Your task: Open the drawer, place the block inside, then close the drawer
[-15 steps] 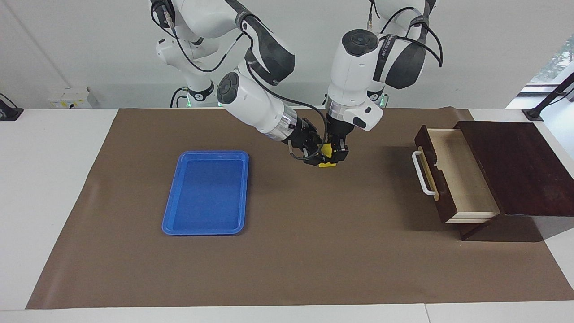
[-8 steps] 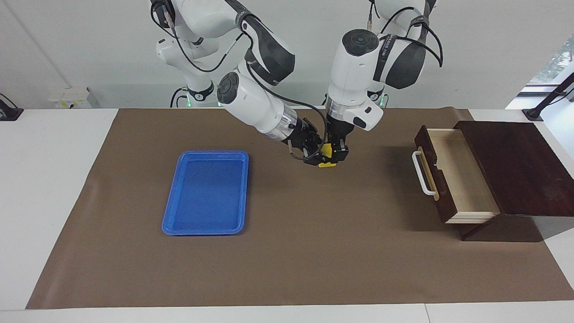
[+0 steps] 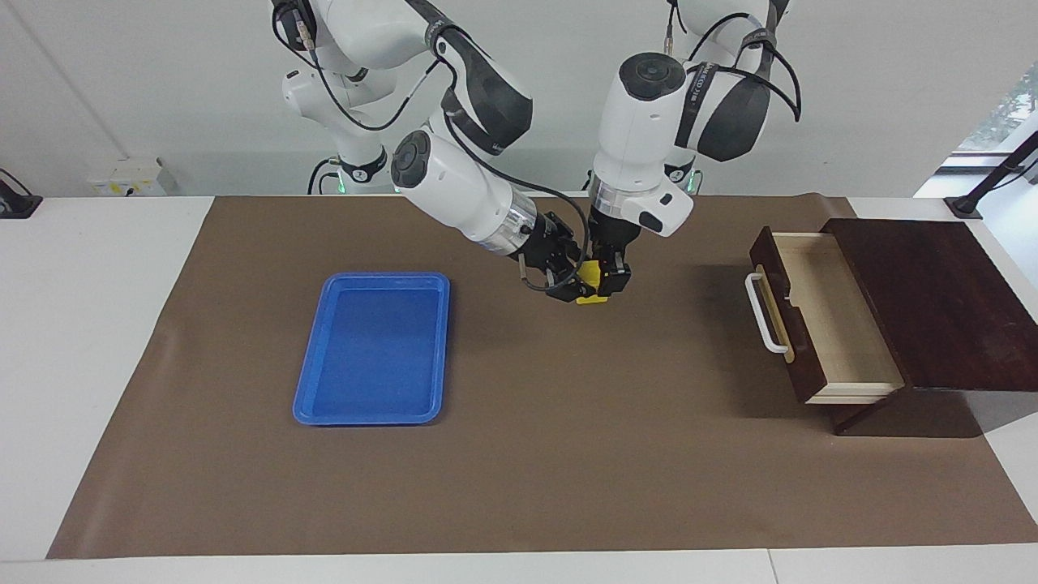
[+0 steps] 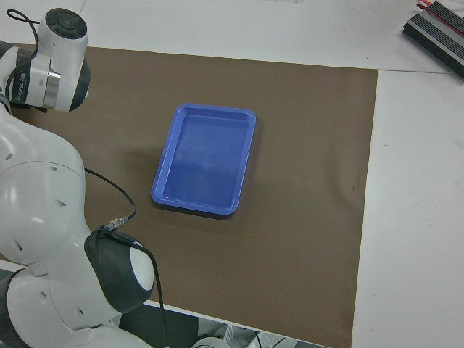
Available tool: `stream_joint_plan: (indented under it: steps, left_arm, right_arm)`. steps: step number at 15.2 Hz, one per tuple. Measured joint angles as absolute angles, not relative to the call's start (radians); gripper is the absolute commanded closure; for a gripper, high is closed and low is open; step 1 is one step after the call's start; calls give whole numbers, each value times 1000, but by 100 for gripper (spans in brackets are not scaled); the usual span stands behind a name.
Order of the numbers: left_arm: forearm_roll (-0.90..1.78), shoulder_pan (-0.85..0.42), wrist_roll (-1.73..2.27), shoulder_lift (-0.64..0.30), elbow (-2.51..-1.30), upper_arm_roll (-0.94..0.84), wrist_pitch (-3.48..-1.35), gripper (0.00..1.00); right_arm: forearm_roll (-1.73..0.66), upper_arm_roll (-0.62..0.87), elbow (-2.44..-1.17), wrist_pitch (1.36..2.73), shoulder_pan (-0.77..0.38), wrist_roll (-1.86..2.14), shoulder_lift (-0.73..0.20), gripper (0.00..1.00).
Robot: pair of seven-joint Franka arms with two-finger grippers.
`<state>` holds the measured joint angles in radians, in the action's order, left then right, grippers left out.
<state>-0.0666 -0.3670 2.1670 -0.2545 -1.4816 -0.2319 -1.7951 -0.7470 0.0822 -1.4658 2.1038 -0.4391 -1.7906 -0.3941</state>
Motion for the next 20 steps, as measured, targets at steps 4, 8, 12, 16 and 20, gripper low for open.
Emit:
stream_joint_plan:
  steps: [4,8,12,16,20]
  left_arm:
    - [-67,-367,2168,-259,-1482,-231,-1801,100]
    - [-74,-367,2168,-260,-1482,-227,-1799,100]
    - [-130,-339,2114,-260,-1480,-211,-1749,100]
    - [-137,-209,1934,-249,-1463,-203,-1722,100]
    - [-125,-34,1651,-227,-1456,-198,-1698,100]
  right_arm:
    - [-747,80,-1465,2102,-437,-1798,-394,0]
    - [-747,75,-1463,2061,-409,-1798,-390,0]
    - [-746,70,-1450,1927,-273,-1798,-354,0]
    - [-681,67,-1444,1806,-124,-1761,-298,0]
    - [-568,65,-1443,1707,6,-1529,-259,0]
